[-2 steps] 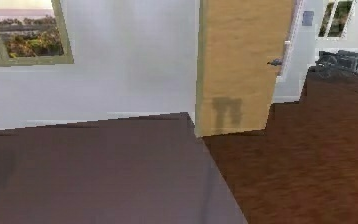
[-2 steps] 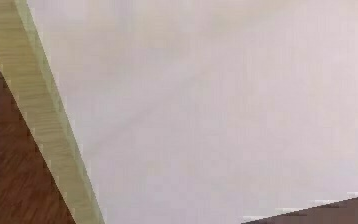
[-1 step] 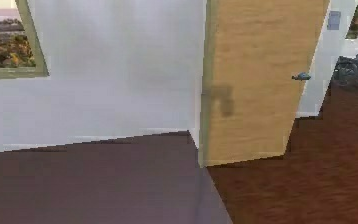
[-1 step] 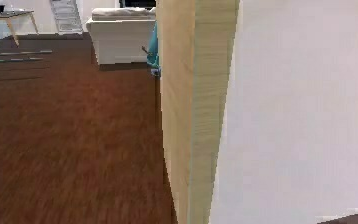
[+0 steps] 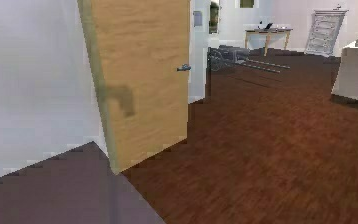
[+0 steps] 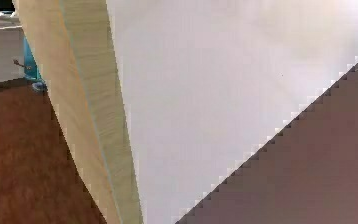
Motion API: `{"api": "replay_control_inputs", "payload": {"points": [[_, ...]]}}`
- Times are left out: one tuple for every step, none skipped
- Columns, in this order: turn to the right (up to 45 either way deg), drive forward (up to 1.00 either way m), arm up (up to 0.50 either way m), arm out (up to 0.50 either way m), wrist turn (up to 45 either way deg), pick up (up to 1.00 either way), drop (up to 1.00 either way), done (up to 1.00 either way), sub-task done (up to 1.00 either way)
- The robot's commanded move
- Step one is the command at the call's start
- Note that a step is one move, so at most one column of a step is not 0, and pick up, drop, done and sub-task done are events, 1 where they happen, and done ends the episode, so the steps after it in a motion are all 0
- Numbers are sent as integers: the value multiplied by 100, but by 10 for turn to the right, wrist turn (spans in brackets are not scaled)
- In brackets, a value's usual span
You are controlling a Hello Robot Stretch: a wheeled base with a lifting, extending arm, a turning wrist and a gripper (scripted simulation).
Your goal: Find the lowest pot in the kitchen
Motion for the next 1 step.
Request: {"api": "replay_control_inputs", "payload": {"points": [[0, 45, 0, 0, 0, 0, 0, 0, 0]]}}
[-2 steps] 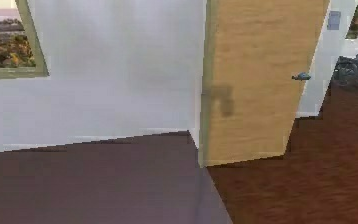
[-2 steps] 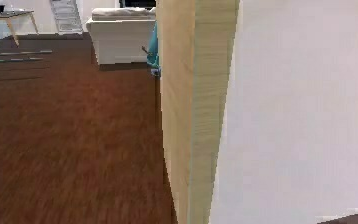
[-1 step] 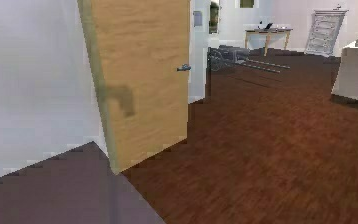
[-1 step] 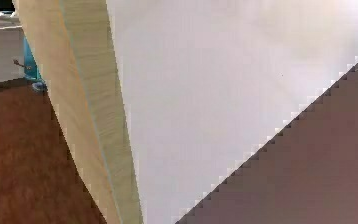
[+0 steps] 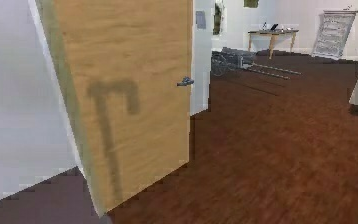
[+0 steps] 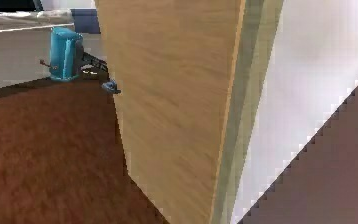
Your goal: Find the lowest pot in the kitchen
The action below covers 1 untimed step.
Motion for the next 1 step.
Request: {"api": "replay_control_inputs", "payload": {"points": [[450, 0, 0, 0, 0, 0, 0, 0, 0]]}}
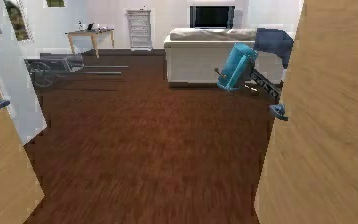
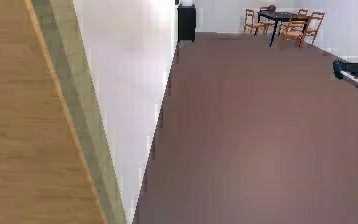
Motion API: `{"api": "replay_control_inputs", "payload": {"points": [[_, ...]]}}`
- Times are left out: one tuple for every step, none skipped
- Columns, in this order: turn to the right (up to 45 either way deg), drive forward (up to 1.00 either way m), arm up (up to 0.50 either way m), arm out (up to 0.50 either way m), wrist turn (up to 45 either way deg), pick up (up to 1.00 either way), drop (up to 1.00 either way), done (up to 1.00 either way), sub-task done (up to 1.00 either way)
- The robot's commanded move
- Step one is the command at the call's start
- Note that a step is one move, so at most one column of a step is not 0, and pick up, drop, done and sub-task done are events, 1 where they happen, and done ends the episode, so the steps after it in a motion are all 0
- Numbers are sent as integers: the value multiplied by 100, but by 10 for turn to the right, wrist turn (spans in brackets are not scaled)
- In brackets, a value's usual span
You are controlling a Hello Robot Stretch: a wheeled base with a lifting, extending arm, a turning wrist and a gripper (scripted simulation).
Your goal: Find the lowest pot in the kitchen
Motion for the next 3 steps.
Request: {"api": "replay_control_inputs", "payload": {"points": [[0, 100, 0, 0, 0, 0, 0, 0, 0], [60, 0, 0, 0, 0, 0, 0, 0, 0], [0, 50, 0, 0, 0, 0, 0, 0, 0]]}}
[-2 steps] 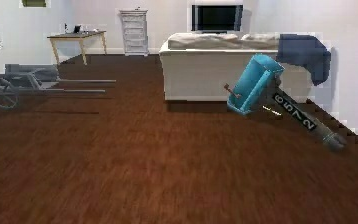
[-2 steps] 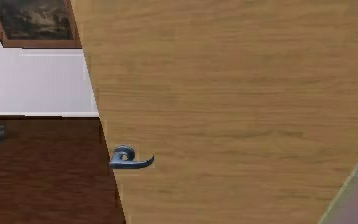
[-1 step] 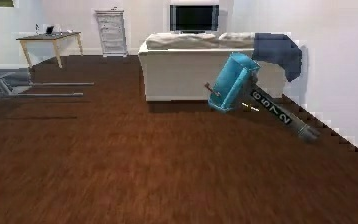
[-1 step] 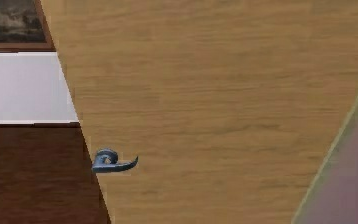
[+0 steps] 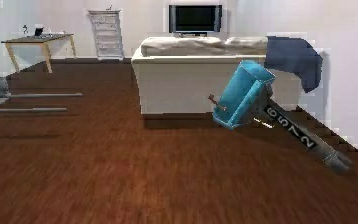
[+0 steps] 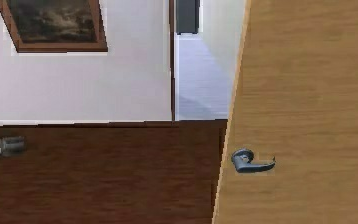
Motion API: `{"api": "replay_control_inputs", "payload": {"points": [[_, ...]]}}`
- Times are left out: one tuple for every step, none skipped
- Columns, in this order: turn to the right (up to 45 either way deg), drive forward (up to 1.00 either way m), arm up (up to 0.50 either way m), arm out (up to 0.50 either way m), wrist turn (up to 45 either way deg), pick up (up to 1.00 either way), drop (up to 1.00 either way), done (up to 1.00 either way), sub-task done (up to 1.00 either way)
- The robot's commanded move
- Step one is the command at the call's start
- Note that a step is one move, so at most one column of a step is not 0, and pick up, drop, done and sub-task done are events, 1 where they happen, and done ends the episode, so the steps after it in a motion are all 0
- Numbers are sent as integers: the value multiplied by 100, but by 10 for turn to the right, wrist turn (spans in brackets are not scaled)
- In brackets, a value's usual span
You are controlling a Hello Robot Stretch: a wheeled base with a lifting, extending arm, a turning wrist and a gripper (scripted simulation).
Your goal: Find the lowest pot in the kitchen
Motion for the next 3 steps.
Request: {"api": "replay_control_inputs", "payload": {"points": [[450, 0, 0, 0, 0, 0, 0, 0, 0], [210, 0, 0, 0, 0, 0, 0, 0, 0], [0, 75, 0, 0, 0, 0, 0, 0, 0]]}}
